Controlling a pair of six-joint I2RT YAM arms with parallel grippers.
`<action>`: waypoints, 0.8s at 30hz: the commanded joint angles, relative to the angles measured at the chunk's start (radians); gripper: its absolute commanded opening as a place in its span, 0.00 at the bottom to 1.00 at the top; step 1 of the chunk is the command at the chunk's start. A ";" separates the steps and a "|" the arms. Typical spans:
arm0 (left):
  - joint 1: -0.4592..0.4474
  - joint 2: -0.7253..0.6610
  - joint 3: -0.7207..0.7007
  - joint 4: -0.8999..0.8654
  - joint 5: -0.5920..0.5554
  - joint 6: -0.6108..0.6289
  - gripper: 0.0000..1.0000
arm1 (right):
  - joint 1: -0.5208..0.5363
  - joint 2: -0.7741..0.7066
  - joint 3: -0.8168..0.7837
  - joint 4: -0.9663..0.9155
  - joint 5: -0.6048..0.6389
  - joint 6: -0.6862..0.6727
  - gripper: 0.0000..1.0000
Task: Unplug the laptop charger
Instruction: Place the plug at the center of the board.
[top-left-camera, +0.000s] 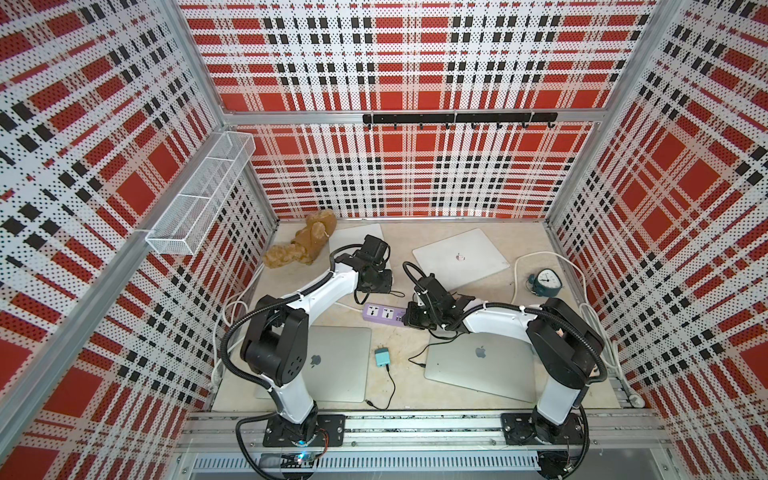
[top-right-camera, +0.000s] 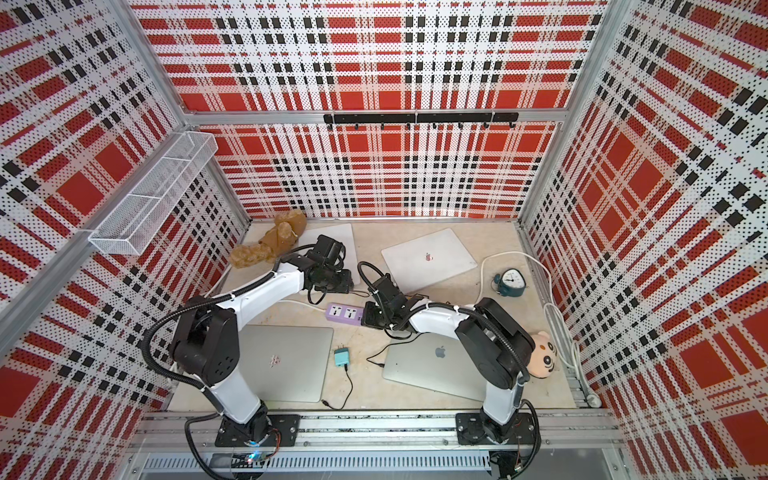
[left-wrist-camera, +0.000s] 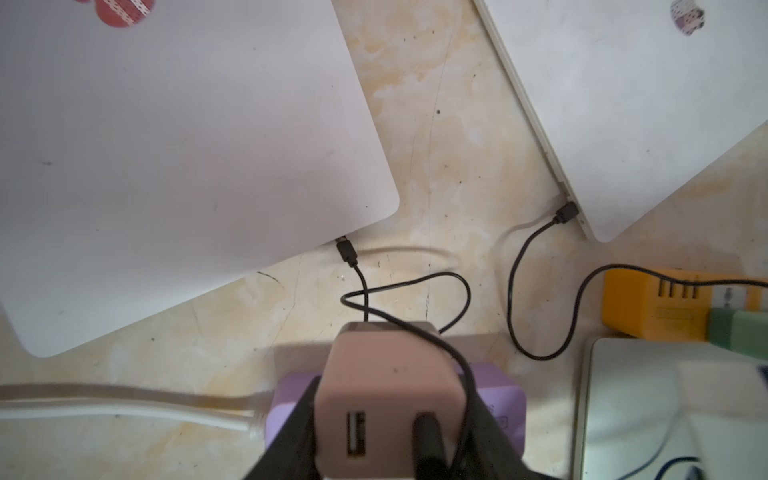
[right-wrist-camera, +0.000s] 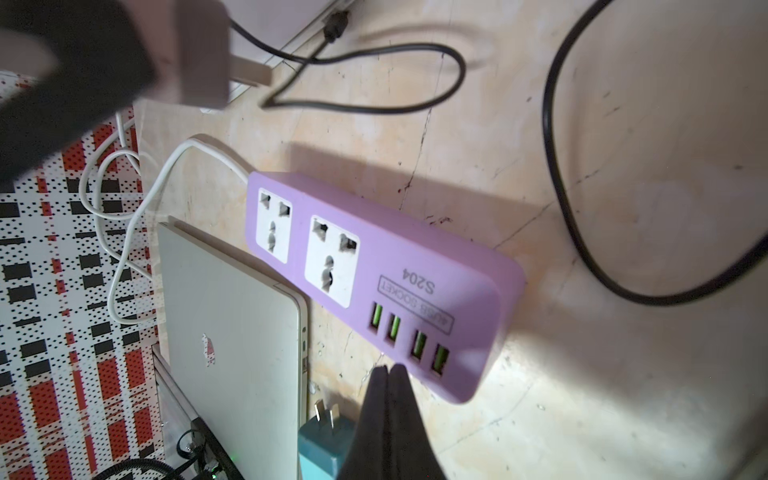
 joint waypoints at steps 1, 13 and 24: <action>-0.001 0.041 0.021 0.038 0.040 0.026 0.15 | 0.008 -0.082 0.012 -0.039 0.030 -0.011 0.00; -0.025 0.179 0.156 0.058 0.088 0.024 0.16 | -0.035 -0.188 -0.018 -0.133 0.078 -0.049 0.00; -0.032 0.182 0.114 0.095 0.034 0.026 0.18 | -0.059 -0.212 -0.039 -0.157 0.095 -0.068 0.00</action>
